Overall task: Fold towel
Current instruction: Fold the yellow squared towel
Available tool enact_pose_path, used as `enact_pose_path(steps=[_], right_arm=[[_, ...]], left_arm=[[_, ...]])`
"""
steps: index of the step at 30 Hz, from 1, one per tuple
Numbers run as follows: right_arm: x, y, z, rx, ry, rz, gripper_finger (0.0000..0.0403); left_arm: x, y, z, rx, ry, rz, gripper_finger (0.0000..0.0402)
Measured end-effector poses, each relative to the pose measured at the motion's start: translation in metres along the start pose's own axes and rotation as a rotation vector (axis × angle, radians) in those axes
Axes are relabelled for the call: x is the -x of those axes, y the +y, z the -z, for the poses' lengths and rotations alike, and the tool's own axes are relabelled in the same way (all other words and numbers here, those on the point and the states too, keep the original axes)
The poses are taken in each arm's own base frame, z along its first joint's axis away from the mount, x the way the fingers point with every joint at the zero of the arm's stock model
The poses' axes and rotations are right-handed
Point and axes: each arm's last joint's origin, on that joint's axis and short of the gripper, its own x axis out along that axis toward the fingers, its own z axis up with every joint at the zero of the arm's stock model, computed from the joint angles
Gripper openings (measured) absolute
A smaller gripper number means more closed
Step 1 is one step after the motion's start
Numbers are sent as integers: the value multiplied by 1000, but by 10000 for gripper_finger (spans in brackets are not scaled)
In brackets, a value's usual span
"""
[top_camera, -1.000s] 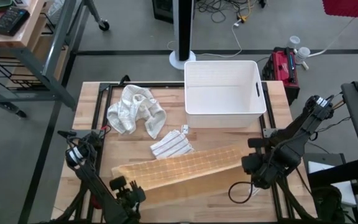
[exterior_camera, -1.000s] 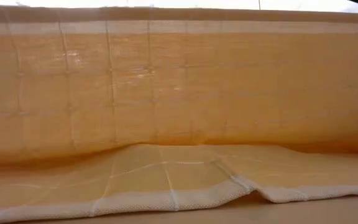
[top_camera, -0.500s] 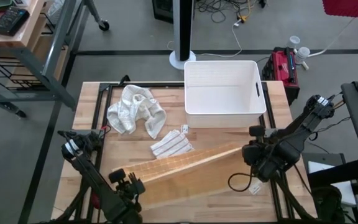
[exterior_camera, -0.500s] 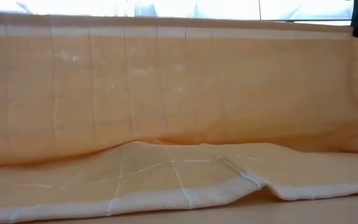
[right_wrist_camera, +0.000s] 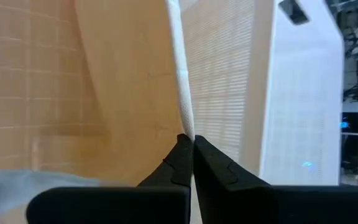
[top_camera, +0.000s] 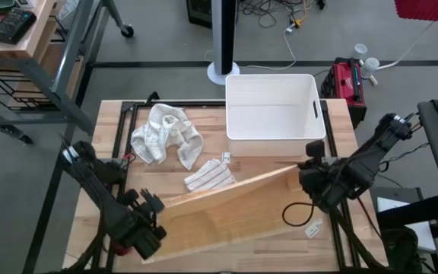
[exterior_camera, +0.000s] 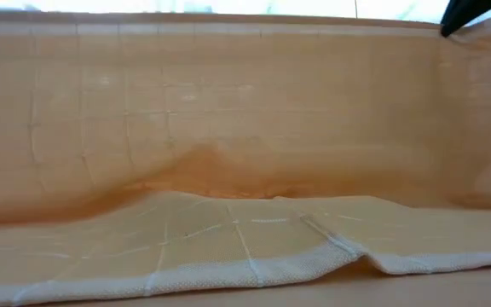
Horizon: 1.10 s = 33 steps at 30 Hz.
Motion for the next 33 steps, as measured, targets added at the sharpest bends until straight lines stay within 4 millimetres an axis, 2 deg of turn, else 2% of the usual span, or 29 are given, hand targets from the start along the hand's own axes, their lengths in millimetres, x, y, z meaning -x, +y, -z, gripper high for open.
enact_pose_path(steps=[5,9,17,23,27,33], right_arm=[[-1,-10,3,-22,-2,12,0],[-5,-21,7,-99,28,22,0],[-7,-48,24,-218,44,60,0],[-7,-66,48,-414,53,91,0],[-10,-65,59,-469,32,34,0],[-29,-46,74,-491,48,-58,0]], left_arm=[[-17,28,5,81,63,-55,0],[-22,38,6,98,63,-75,0],[-11,40,2,110,56,-24,0],[-8,41,1,120,44,-10,0],[-9,42,-1,139,36,-14,0],[-16,42,0,131,43,-39,0]])
